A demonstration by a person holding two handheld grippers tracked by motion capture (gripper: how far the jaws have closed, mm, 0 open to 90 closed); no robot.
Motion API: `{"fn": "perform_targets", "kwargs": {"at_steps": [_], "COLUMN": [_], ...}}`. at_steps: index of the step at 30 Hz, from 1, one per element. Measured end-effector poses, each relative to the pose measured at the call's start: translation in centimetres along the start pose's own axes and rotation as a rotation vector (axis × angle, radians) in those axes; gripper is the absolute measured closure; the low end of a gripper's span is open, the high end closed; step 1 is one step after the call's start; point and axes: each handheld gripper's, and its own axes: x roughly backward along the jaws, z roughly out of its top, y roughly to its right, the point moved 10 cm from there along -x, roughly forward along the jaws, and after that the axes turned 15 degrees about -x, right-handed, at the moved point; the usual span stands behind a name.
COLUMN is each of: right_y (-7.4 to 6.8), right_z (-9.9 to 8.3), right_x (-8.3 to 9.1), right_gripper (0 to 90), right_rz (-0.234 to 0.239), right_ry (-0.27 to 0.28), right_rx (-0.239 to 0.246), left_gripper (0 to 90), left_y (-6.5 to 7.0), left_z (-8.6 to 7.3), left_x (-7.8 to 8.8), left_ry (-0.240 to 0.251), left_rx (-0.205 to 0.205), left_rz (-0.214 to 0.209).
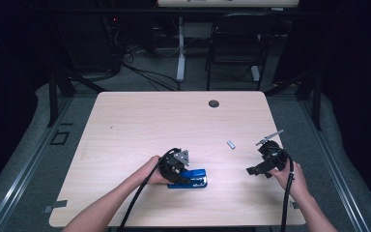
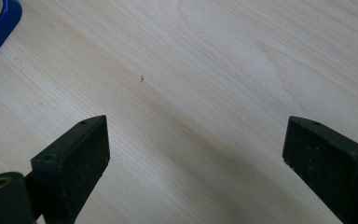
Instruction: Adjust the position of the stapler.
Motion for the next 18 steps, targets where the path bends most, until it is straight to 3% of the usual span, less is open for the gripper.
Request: {"fn": "perform_targets", "kwargs": {"at_steps": [7,18], "right_y": [-0.11,-0.35], "right_z": [0.04,0.05], "right_x": [-0.1,-0.08], "right_gripper": [6.9,7.4], "right_rz": [0.0,-0.001], "right_ry": [0.008,0.006], "right_rx": [-0.004,0.006], "left_gripper": [65.2,65.1], "left_y": [0.4,0.62], "left_z": [0.25,0.41], "left_x": [-0.14,-0.22], "left_ry": [0.015,0.009], "left_rx": [-0.007,0.01], "left_rz": [-0.022,-0.012]}}
